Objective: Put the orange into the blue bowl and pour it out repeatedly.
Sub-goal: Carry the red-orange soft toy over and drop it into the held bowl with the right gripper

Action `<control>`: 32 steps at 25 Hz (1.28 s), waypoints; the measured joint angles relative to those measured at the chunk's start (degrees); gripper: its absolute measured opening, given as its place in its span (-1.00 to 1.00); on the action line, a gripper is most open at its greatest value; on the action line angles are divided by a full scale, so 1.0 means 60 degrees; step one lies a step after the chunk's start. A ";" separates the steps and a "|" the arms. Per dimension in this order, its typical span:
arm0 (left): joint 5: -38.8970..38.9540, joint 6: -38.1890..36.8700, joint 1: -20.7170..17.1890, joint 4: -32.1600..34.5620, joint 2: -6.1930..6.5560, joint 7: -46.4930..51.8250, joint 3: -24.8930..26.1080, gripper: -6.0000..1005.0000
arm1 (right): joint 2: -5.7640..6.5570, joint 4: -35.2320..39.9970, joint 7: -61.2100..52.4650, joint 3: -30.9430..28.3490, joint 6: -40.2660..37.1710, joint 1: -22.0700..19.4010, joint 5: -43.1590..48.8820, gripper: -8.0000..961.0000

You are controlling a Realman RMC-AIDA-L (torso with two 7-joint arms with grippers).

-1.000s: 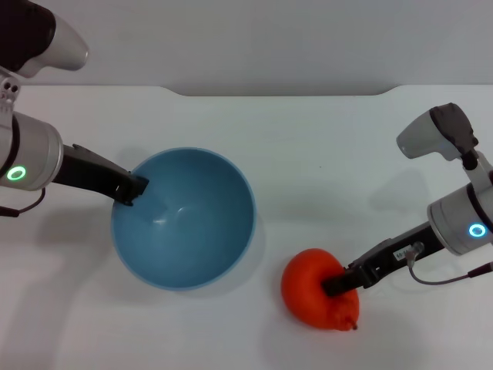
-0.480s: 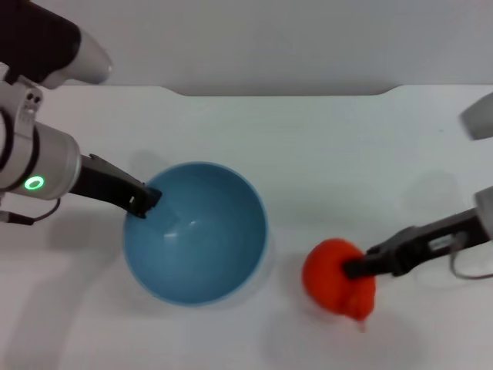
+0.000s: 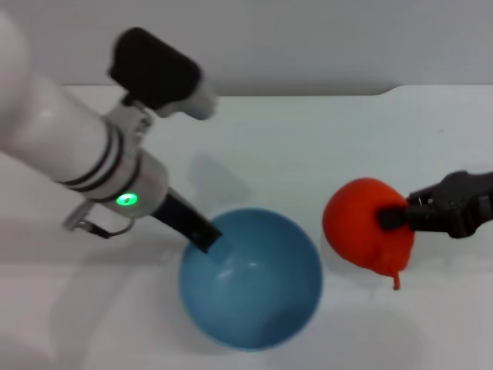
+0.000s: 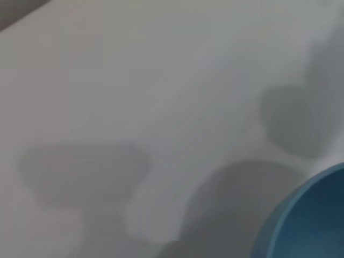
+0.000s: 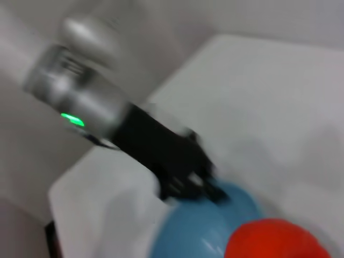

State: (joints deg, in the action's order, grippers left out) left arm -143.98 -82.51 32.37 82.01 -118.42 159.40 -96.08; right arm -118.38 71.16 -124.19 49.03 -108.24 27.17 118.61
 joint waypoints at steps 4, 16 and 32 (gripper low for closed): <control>0.0024 0.0341 0.0782 -0.0609 -0.0047 0.0368 -0.0836 -0.99 | -0.0023 0.0376 0.0152 0.0480 -0.0201 0.0111 -0.0405 -0.89; 0.0817 0.1158 0.1328 -0.0822 -0.0055 0.0530 -0.1318 -0.99 | -0.0027 -0.0913 0.0521 0.2773 0.1225 0.0775 0.0075 -0.93; 0.0680 0.1111 0.1437 -0.0826 -0.0010 0.0447 -0.1233 -0.99 | -0.0003 -0.0118 -0.0617 0.2284 0.1232 0.0496 0.0735 -0.09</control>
State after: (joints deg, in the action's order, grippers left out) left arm -139.90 -75.85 40.99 77.06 -118.48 162.09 -103.48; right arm -118.40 70.45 -127.89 62.73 -100.85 30.15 123.02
